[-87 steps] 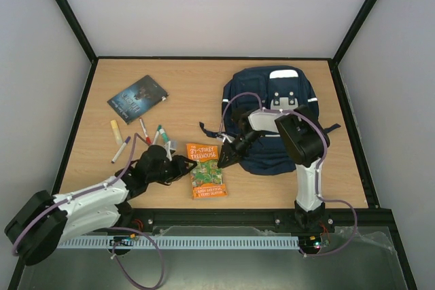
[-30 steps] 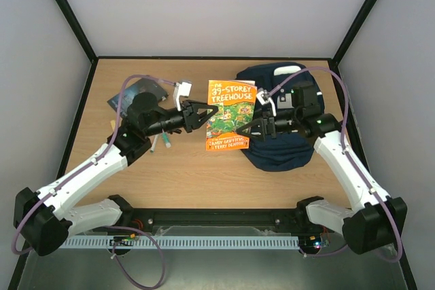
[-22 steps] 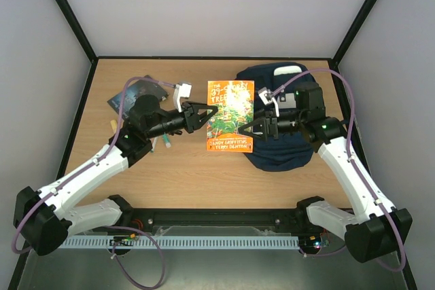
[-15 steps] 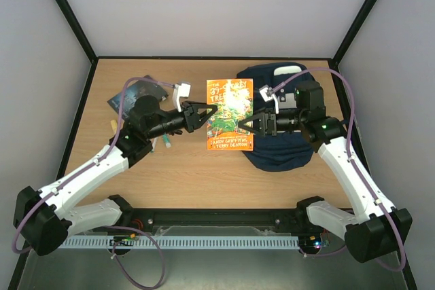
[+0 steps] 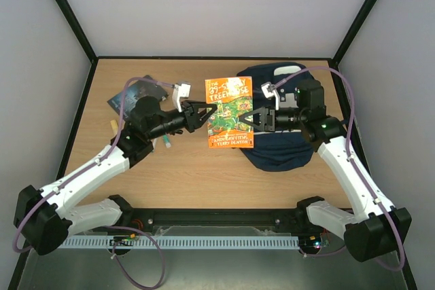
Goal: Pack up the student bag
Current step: Pick up the book from the center of the board.
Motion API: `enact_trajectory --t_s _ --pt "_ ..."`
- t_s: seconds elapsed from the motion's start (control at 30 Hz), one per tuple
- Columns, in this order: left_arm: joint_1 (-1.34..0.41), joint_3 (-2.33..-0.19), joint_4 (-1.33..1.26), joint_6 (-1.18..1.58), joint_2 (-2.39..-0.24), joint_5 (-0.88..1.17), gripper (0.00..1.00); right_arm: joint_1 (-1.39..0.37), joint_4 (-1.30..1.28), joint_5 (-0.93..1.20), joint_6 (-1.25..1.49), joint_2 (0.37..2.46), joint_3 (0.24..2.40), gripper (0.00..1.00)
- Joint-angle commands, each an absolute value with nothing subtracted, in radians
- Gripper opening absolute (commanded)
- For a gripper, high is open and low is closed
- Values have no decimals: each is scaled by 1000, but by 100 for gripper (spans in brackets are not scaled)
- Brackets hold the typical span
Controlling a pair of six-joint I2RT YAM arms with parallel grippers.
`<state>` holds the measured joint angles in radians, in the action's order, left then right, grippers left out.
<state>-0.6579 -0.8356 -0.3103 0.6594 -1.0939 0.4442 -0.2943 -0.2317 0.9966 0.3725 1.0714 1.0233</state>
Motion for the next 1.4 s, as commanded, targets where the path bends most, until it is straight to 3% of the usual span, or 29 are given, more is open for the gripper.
enact_trajectory --t_s 0.0,0.07,0.17,0.33,0.5,0.7,0.9,1.17,1.37 --pt "-656 -855 -157 522 -1130 364 48 -212 -266 882 297 1055 1049 1" --pt "-657 -888 -86 475 -1149 326 67 -133 -318 835 243 1051 1051 1" --pt "-657 -926 -12 413 -1183 299 74 -6 -359 811 189 1035 1021 1" --pt "-703 -998 64 288 -1259 264 75 164 -400 711 78 967 931 1" --pt "-853 -1117 164 82 -1421 5 74 318 -377 625 76 862 840 1" --pt "-934 -1185 143 -6 -1601 5 63 341 -302 445 72 765 785 1" --pt "-1041 -1309 122 -128 -1785 21 63 342 -259 377 75 744 747 1" --pt "-886 -1448 91 267 -1965 -145 68 343 -241 347 71 682 716 1" --pt "-715 -1463 62 606 -2024 -17 66 343 -229 363 70 663 703 1"
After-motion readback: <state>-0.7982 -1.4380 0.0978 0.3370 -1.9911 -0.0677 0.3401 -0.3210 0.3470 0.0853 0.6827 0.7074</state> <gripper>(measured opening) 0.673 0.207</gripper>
